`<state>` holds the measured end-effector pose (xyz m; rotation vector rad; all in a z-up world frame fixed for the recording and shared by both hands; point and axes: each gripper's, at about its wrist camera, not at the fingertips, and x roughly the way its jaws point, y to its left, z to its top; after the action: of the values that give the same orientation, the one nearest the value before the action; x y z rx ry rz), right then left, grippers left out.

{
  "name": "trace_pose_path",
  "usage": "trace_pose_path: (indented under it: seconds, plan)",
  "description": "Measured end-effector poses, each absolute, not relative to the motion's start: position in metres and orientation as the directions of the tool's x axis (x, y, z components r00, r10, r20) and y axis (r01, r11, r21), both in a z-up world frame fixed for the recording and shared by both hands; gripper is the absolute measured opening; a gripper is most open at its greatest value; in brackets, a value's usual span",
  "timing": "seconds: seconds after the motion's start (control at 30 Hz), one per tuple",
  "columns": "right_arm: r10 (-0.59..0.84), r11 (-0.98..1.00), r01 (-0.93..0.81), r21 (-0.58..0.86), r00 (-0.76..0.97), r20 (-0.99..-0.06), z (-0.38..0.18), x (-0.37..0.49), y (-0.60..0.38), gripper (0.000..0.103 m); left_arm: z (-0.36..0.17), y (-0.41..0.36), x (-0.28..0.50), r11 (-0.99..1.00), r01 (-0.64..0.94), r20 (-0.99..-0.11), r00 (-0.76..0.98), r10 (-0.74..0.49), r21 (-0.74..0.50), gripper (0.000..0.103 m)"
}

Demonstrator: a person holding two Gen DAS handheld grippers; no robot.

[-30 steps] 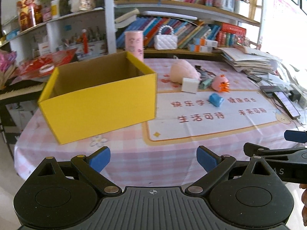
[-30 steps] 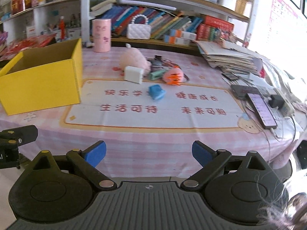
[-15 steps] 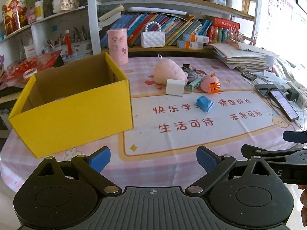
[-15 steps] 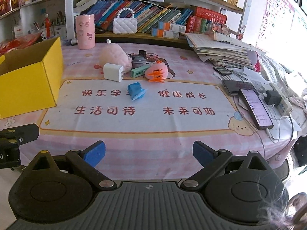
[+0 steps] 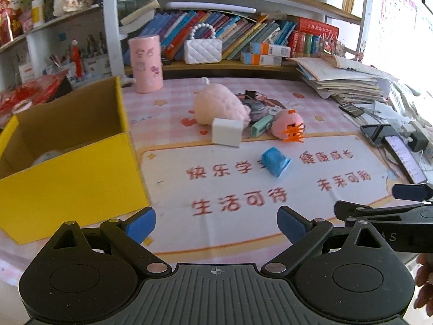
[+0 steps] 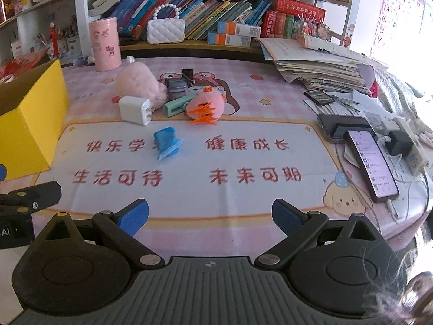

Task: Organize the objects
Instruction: 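Withdraw both grippers from the box back toward the remaining objects, then grasp the blue clip with the left gripper while the right grasps the pink plush chick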

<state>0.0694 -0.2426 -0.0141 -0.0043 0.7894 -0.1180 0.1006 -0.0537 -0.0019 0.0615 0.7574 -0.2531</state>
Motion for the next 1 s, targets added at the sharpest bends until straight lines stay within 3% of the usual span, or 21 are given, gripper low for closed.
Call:
trace_pose_path:
  seconds: [0.43,0.63,0.83,1.0]
  plan:
    - [-0.058,0.998,0.062,-0.021,0.701,-0.711,-0.017,0.125,-0.29,0.096,-0.009,-0.104,0.138,0.968,0.25,-0.713,0.675,-0.19,-0.021,0.096]
    - [-0.018,0.998,0.05,0.026,0.712,-0.702,-0.016,0.151,-0.305,0.088,-0.018,-0.129,0.156,0.96,0.28,-0.723,0.659,-0.209,-0.023,0.086]
    - [0.009,0.999,0.024,0.039,0.733,-0.68,-0.009,0.171,-0.316,0.087,-0.031,-0.156,0.189,0.959,0.282,-0.727,0.659,-0.194,0.0,0.066]
    - [0.02,0.999,0.011,0.043,0.745,-0.667,-0.004,0.184,-0.323,0.087,-0.045,-0.173,0.217,0.963,0.271,-0.739,0.647,-0.189,-0.009,0.066]
